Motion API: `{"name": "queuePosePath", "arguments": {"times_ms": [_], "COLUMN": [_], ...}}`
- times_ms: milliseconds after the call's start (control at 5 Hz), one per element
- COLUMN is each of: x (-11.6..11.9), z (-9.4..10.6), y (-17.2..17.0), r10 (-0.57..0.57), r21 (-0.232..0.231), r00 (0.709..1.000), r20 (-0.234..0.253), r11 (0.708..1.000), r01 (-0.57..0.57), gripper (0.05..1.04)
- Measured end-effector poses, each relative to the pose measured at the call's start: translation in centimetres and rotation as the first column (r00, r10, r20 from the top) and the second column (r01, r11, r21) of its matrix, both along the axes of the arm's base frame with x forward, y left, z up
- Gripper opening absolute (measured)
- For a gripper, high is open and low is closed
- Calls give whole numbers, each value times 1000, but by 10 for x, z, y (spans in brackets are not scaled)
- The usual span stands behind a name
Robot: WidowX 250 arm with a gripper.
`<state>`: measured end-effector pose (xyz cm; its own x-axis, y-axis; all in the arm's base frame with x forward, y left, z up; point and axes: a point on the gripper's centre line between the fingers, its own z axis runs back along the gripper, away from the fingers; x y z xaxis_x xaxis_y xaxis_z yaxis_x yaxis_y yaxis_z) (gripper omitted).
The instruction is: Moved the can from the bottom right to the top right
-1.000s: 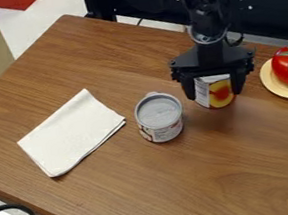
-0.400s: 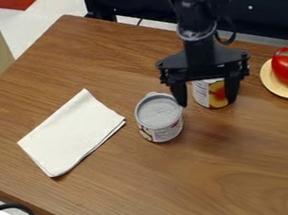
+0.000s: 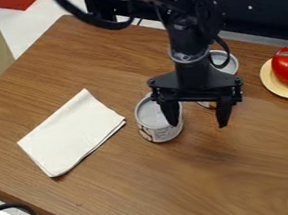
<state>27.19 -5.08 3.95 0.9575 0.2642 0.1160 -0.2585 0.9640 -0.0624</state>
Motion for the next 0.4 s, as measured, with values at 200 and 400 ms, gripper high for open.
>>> {"name": "queuePosePath", "arguments": {"times_ms": [200,400], "x": [1,8], "z": [0,10], "y": [18,48], "r10": [13,77], "r21": [23,33], "r00": [1000,996], "r20": [19,51], "r11": [1000,996], "r01": [-14,-79], "gripper": [997,997]}}
